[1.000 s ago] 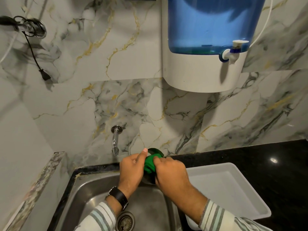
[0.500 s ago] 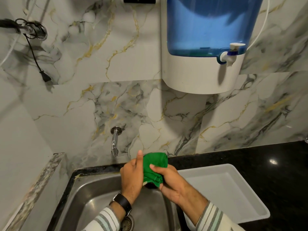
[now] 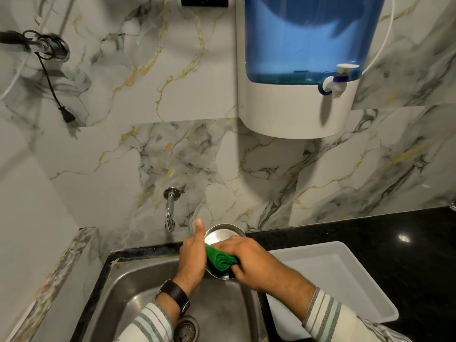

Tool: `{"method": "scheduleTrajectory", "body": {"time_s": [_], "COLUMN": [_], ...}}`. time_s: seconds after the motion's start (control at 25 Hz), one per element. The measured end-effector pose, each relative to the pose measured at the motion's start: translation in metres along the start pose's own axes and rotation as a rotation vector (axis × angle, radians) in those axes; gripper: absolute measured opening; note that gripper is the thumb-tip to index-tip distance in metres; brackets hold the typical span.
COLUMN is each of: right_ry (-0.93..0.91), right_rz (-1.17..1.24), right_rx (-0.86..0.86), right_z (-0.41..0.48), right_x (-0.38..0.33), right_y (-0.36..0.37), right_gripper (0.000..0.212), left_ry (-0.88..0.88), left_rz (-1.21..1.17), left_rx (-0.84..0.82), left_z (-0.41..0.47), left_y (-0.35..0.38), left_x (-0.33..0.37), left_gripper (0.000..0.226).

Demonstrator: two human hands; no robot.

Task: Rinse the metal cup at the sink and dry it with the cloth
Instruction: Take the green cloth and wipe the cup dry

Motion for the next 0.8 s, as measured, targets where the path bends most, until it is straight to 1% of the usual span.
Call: {"method": "scheduleTrajectory", "body": {"time_s": [0.04, 0.08, 0.16, 0.2, 0.24, 0.28, 0.36, 0.44, 0.52, 0.6, 0.64, 0.72, 0.76, 0.8], "right_ry": [-0.049, -0.111, -0.242, -0.274, -0.278, -0.267, -0.176, -0.010, 0.190, 0.346, 0.425, 0.623, 0.715, 0.765], "right_rz": [-0.097, -0.220, -0.479, -0.587, -0.686, -0.762, -0.832, -0.770, -0.556, -0.238, 0.022, 0.718, 1.035, 1.255], "right_rx": [-0.005, 0.007, 0.112, 0.181, 0.243, 0.290, 0.310, 0.276, 0.205, 0.090, 0.020, -0.094, -0.133, -0.140], "right_z": [-0.002, -0.005, -0.005, -0.004, -0.003, -0.002, -0.004, -0.009, -0.013, -0.010, -0.006, 0.000, -0.001, -0.003], "right_x": [-0.001, -0.004, -0.012, -0.016, -0.020, -0.024, -0.028, -0.025, -0.015, -0.002, 0.005, 0.019, 0.023, 0.027], "right_y": [0.002, 0.004, 0.004, 0.002, 0.000, -0.002, -0.004, -0.003, 0.000, 0.002, 0.003, 0.013, 0.023, 0.032], "right_gripper": [0.071, 0.068, 0.055, 0.047, 0.041, 0.036, 0.021, 0.017, 0.016, 0.022, 0.024, 0.024, 0.025, 0.025], "left_ry": [-0.065, -0.122, -0.163, -0.164, -0.163, -0.148, -0.026, 0.111, 0.210, 0.292, 0.307, 0.288, 0.276, 0.280], "left_rz": [-0.061, -0.115, -0.123, -0.098, -0.081, -0.061, 0.065, 0.208, 0.292, 0.367, 0.381, 0.356, 0.347, 0.358], "left_rx": [-0.051, -0.098, -0.161, -0.168, -0.161, -0.140, -0.078, -0.021, 0.028, 0.075, 0.111, 0.180, 0.182, 0.165], "left_z": [-0.002, -0.004, -0.008, -0.009, -0.011, -0.011, -0.007, -0.004, -0.004, -0.008, -0.009, -0.009, -0.006, -0.002], "left_y": [0.003, 0.006, 0.009, 0.008, 0.008, 0.008, 0.003, -0.001, -0.003, -0.004, -0.006, -0.010, -0.010, -0.009], "left_x": [-0.004, -0.005, -0.004, -0.003, -0.001, 0.001, 0.011, 0.024, 0.037, 0.046, 0.046, 0.043, 0.041, 0.041], "left_gripper": [0.096, 0.092, 0.073, 0.064, 0.062, 0.067, 0.068, 0.070, 0.071, 0.068, 0.067, 0.067, 0.067, 0.065]}}
Point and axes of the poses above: each hand's wrist, its own z-axis towards the middle knuckle, its own y-axis out of the palm, x = y × z, the point moved 6 cm from there along z, towards the middle knuckle, and after that the axes turned 12 degrees about y, right-handed, at the moved point
